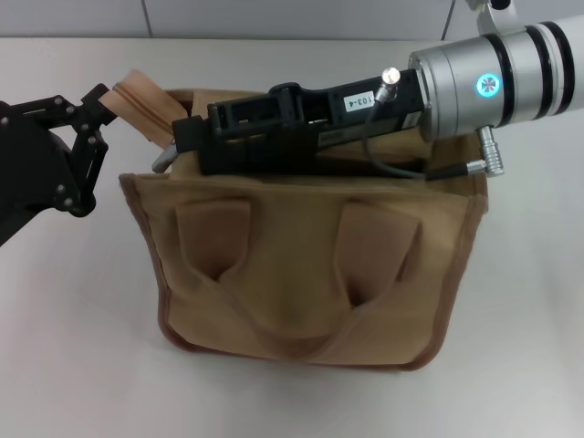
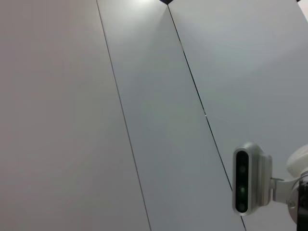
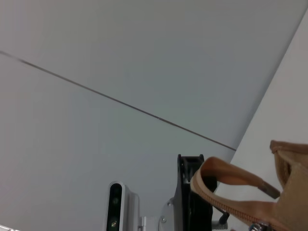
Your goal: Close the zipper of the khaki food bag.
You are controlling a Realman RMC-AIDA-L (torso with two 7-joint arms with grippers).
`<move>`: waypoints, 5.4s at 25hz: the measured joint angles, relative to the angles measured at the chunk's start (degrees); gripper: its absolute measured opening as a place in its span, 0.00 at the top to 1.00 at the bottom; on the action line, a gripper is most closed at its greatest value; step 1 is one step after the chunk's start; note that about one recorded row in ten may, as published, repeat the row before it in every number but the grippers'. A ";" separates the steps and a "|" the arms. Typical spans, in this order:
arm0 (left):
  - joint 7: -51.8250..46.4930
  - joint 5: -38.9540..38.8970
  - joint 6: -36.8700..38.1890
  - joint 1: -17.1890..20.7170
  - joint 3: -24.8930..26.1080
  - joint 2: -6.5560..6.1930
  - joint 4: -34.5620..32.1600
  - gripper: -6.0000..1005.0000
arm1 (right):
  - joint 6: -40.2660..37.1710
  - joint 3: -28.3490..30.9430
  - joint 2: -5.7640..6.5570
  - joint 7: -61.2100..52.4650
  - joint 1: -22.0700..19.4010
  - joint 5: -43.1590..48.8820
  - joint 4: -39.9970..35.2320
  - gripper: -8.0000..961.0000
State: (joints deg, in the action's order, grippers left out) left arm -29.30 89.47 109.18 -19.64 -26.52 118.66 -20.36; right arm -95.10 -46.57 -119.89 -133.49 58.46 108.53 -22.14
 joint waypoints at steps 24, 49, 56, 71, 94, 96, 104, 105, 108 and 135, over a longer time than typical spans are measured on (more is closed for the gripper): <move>-0.39 -0.08 2.99 -1.00 -0.15 0.00 1.23 1.00 | 0.41 -1.93 0.01 0.13 0.15 -2.93 0.00 0.18; -0.75 0.20 4.76 -1.90 -0.43 0.00 1.65 1.00 | 0.02 -3.31 0.01 0.68 -0.45 -5.27 0.03 0.18; -1.35 0.22 4.87 -2.25 -0.46 -0.04 1.64 1.00 | -0.48 -3.44 0.01 0.88 -0.47 -5.83 0.02 0.18; -1.47 -0.01 4.75 -2.24 -0.46 -0.09 1.64 1.00 | -1.43 -4.09 0.01 1.27 -1.08 -7.92 0.06 0.19; -1.47 0.00 4.99 -1.98 -0.44 -0.08 1.65 1.00 | 0.76 -5.19 0.37 -0.37 -1.68 -8.04 0.06 0.43; -1.47 0.03 5.06 -2.10 -0.46 -0.03 1.78 1.00 | 1.85 -7.28 0.31 -0.53 -1.29 -8.07 0.04 0.53; -1.47 0.09 5.20 -2.32 -0.46 0.08 2.53 1.00 | 3.58 -10.43 0.16 -0.50 -0.57 -8.16 -0.26 0.76; -1.47 0.08 5.21 -2.32 -0.46 0.08 2.53 1.00 | 3.54 -11.18 0.20 -0.41 -0.57 -8.16 -0.68 0.78; -1.47 0.07 5.22 -2.33 -0.46 0.08 2.53 1.00 | 3.44 -11.57 0.26 -0.39 -0.87 -8.16 -1.48 0.84; -0.94 -2.28 1.87 -0.92 1.30 -0.08 3.72 1.00 | -1.23 -10.80 0.63 2.16 -9.44 -8.27 -11.18 0.99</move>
State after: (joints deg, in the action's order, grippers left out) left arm -30.24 87.19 111.06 -20.56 -25.22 118.58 -16.65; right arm -96.33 -57.38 -119.26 -131.34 49.02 100.26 -33.33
